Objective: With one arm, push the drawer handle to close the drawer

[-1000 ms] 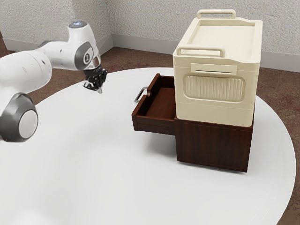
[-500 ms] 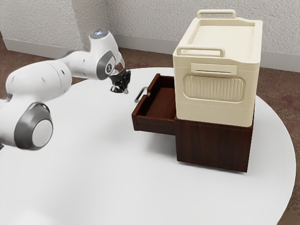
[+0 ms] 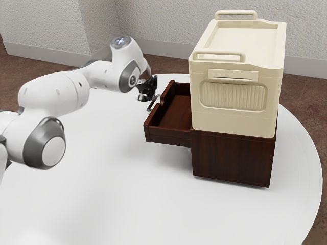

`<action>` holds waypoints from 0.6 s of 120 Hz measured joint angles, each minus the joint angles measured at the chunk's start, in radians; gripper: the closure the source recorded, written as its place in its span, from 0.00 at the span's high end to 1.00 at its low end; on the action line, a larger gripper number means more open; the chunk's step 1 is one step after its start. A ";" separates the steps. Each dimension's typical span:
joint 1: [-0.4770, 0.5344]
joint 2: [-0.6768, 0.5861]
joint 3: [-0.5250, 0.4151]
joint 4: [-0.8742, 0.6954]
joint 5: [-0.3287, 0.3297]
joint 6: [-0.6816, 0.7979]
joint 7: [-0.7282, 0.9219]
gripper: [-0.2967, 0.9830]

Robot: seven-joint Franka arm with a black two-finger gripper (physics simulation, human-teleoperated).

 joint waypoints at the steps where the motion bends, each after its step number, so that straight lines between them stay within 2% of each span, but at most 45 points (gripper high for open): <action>1: -0.001 0.000 0.000 0.000 0.000 0.001 -0.001 0.15; 72: -0.091 0.003 0.000 -0.003 -0.002 0.035 -0.054 0.15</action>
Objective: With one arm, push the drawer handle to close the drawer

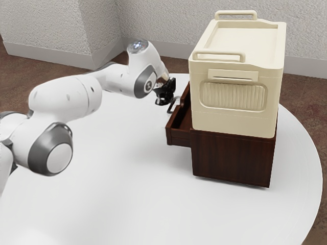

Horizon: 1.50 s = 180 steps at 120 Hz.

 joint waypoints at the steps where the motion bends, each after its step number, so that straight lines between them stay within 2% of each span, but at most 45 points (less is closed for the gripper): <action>1: -0.001 0.001 0.000 0.000 0.000 0.001 0.000 0.15; 87: -0.099 0.003 -0.008 -0.013 0.000 0.083 -0.018 0.15; 96: -0.077 -0.084 -0.004 -0.125 -0.005 0.086 -0.013 0.15; 108: -0.055 -0.214 0.033 -0.290 -0.068 0.086 0.010 0.15; 117: -0.029 -0.424 0.052 -0.476 -0.088 0.033 0.037 0.15; 127: 0.026 -0.662 0.071 -0.551 -0.087 -0.153 0.088 0.16; 137: 0.068 -0.834 0.083 -0.568 -0.063 -0.361 0.139 0.30; 153: 0.135 -0.951 0.073 -0.576 -0.040 -0.602 0.209 0.52; 162: 0.112 -0.973 0.072 -0.585 -0.034 -0.690 0.295 0.59; 180: 0.195 -1.033 0.044 -0.632 0.006 -0.791 0.597 0.68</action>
